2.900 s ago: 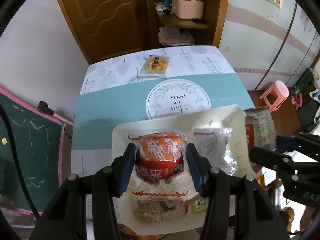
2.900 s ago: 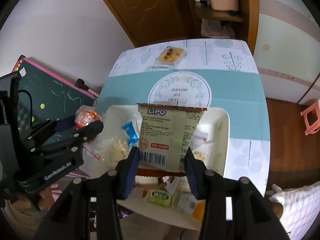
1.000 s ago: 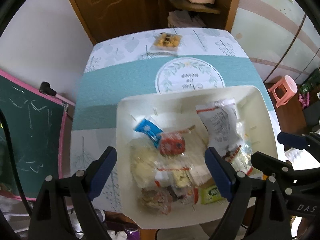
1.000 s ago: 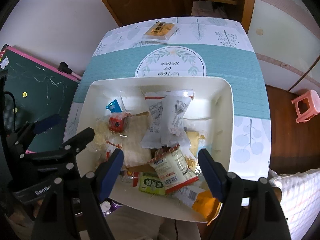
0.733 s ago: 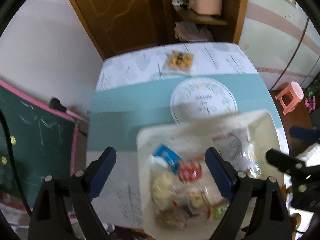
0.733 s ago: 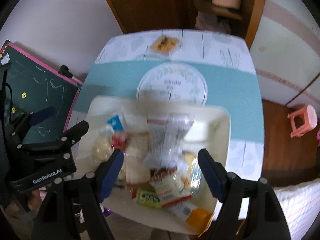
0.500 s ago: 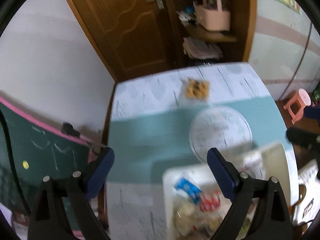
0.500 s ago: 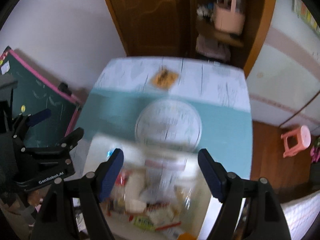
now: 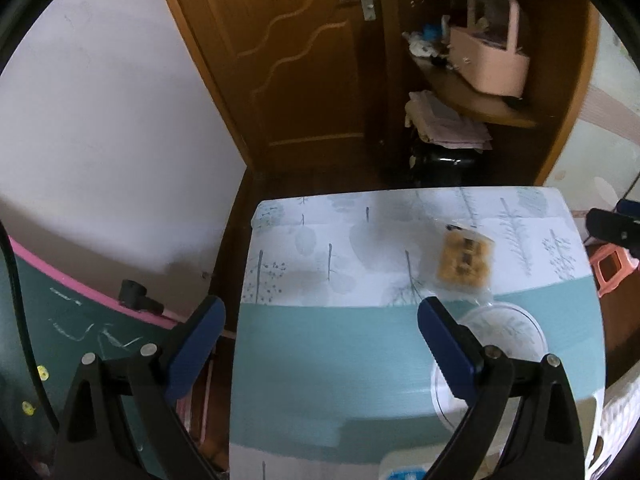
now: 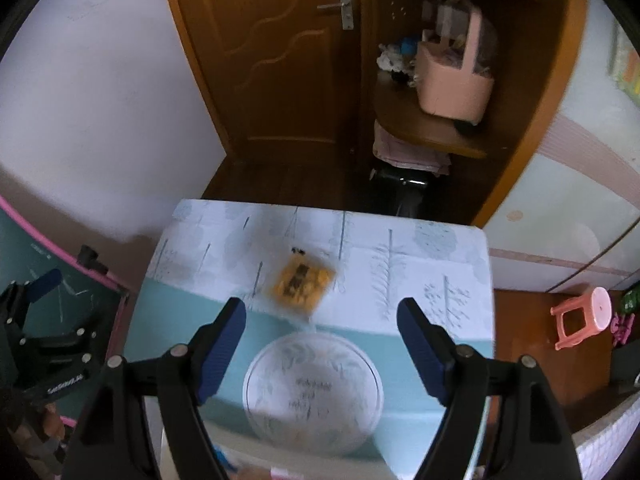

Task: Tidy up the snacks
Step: 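Grasp the clear yellow crab-roe cracker packet with the right tool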

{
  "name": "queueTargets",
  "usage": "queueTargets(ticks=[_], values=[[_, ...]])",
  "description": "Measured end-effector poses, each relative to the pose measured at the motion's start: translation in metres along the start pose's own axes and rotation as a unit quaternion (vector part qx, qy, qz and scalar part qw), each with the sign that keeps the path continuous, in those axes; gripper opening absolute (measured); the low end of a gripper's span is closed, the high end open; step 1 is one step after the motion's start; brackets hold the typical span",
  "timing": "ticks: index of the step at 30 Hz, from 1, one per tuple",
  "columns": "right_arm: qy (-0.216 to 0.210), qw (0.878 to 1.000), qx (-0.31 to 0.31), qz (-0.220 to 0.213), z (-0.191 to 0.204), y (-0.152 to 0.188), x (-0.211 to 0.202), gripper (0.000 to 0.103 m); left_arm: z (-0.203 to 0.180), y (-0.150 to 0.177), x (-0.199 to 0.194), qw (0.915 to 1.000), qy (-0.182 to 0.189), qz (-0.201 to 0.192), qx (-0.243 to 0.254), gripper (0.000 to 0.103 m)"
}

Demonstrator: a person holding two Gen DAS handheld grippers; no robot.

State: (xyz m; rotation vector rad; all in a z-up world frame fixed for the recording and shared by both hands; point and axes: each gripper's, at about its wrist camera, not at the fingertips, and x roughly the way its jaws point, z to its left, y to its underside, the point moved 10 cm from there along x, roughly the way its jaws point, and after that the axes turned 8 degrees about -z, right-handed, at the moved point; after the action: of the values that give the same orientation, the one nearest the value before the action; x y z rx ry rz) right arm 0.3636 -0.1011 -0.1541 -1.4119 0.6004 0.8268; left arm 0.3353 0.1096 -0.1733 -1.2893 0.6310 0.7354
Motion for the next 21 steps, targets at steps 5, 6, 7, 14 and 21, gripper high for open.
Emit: queueTargets(ticks=[5, 6, 7, 14, 21], values=[[-0.018, 0.999, 0.041, 0.028, 0.004, 0.0, 0.074, 0.099, 0.003, 0.0, 0.06, 0.9994, 0.004, 0.022, -0.025, 0.097], [-0.013, 0.998, 0.05, 0.037, 0.004, 0.004, 0.09, 0.099, 0.004, 0.002, 0.073, 0.9991, 0.002, 0.028, -0.032, 0.097], [-0.008, 0.997, 0.058, 0.045, 0.003, 0.008, 0.103, 0.099, 0.006, 0.003, 0.085, 0.9987, -0.003, 0.034, -0.039, 0.097], [0.035, 0.988, 0.106, 0.104, -0.006, 0.046, 0.186, 0.1, 0.018, 0.02, 0.148, 0.9951, -0.024, 0.057, -0.077, 0.097], [0.044, 0.984, 0.112, 0.13, 0.008, 0.068, 0.222, 0.103, 0.01, 0.033, 0.18, 0.9933, -0.03, 0.072, -0.086, 0.097]])
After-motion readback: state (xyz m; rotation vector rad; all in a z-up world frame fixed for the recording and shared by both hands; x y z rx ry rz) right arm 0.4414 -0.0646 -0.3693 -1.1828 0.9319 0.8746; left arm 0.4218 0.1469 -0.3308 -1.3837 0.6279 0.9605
